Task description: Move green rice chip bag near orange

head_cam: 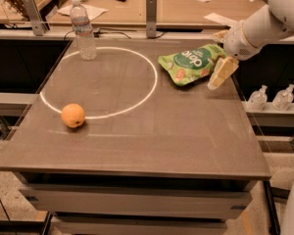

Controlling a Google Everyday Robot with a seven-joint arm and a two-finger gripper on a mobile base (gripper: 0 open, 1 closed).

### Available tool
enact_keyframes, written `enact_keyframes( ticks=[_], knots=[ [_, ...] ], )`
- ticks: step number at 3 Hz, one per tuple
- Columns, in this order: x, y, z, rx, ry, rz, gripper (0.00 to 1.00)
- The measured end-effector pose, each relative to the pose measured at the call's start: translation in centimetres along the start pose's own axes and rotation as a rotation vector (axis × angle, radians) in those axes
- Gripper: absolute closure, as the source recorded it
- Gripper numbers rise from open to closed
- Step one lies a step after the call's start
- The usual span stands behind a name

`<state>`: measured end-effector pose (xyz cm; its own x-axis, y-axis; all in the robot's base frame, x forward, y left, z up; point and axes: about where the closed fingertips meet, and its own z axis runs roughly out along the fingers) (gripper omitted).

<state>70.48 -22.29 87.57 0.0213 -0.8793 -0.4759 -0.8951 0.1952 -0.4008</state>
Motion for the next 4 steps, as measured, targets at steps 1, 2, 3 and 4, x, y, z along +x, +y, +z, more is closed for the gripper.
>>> enact_keyframes(
  ticks=[1, 2, 3, 4],
  knots=[
    [-1.0, -0.2, 0.9, -0.057, -0.006, -0.093, 0.00],
    [-1.9, -0.3, 1.8, -0.139, -0.006, -0.172, 0.00],
    [-1.5, -0.1, 3.1, -0.216, 0.017, -0.206, 0.00],
    [-0.4, -0.4, 4.4, -0.252, 0.044, -0.218, 0.00]
  ],
)
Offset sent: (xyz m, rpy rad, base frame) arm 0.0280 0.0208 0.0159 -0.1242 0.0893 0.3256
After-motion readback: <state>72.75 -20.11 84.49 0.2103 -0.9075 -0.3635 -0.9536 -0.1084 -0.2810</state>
